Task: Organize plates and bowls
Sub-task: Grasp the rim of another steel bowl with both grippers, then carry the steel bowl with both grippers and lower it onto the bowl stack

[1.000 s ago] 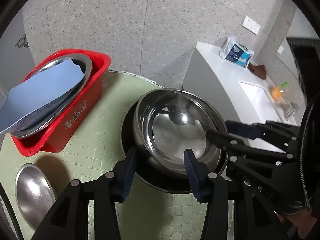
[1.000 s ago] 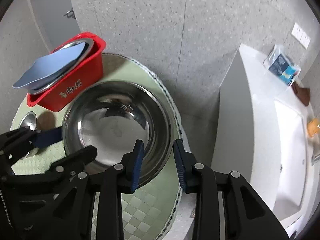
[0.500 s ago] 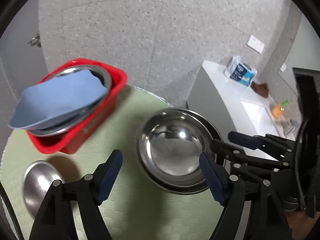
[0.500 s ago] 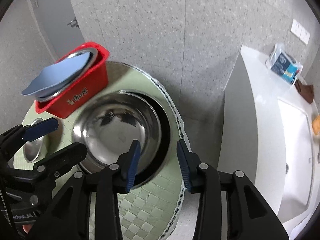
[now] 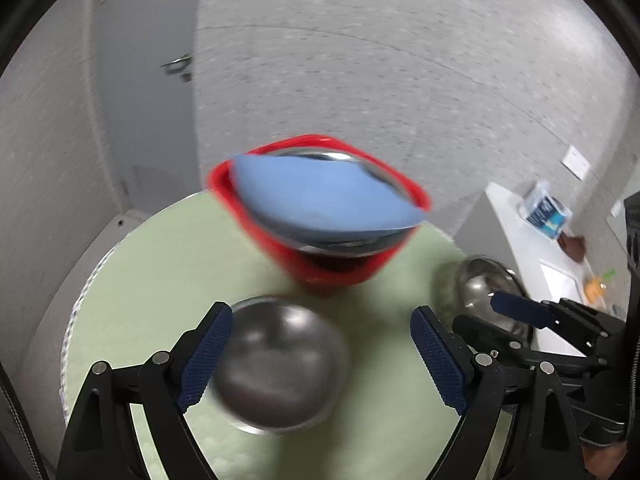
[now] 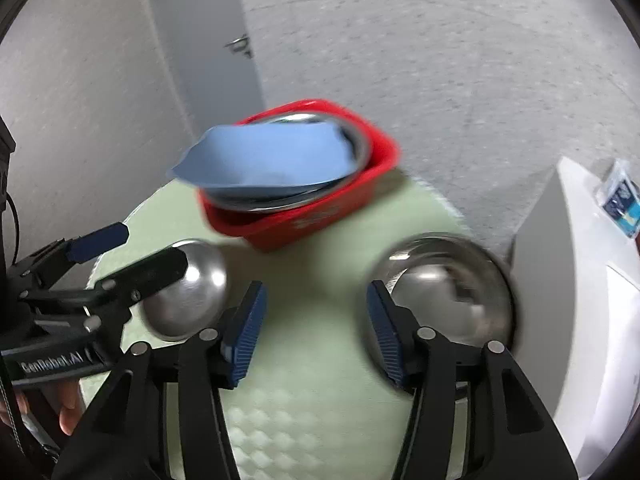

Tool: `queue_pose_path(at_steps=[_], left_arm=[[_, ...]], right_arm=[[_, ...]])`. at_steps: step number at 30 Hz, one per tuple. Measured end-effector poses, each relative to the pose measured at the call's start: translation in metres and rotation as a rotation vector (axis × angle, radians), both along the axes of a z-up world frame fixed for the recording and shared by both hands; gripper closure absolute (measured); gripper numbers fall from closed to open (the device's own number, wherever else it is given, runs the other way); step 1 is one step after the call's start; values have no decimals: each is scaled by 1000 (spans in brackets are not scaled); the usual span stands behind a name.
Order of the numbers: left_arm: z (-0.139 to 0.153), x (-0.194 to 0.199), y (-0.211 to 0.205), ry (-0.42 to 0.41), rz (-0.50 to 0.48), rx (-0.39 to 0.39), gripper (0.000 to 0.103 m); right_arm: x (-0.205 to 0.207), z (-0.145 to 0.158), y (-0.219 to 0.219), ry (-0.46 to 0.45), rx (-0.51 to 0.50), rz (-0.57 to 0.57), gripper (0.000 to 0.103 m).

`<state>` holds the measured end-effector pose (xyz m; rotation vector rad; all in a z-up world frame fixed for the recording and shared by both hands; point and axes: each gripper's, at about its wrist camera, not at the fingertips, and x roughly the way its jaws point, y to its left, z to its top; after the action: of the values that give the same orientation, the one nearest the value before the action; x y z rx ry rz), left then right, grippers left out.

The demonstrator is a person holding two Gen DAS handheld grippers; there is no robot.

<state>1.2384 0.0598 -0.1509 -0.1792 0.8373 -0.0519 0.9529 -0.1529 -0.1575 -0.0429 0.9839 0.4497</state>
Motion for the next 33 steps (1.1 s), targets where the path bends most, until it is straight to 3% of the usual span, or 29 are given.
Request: queue_pose_path(at_steps=[8,16,20,23,25,29,33], left_arm=[[-19,-20,53,93,66,-7,16],[-51,-14,73,203,33,-19,18],[-66,-8,76,257,-2,-38,34],[-71,-3,76,273,-33,-54,51],[-72,-1,76,274,-53,-66,62],[-71,7,66,266,-95,-75,85],[-66,6,64,259,-105,-65,87]], right_arm=[[-3,-29,52,82,13,28,47],[-5,-58,74,155,16,1,46],[0,-75,82,197,16,-10,46],[1,-84,82,226,24,-17,48],[1,-86,83,237,36,-9,64],[1,-88,88,250,49,21,82],[-3,-84,87,232,36,29,82]])
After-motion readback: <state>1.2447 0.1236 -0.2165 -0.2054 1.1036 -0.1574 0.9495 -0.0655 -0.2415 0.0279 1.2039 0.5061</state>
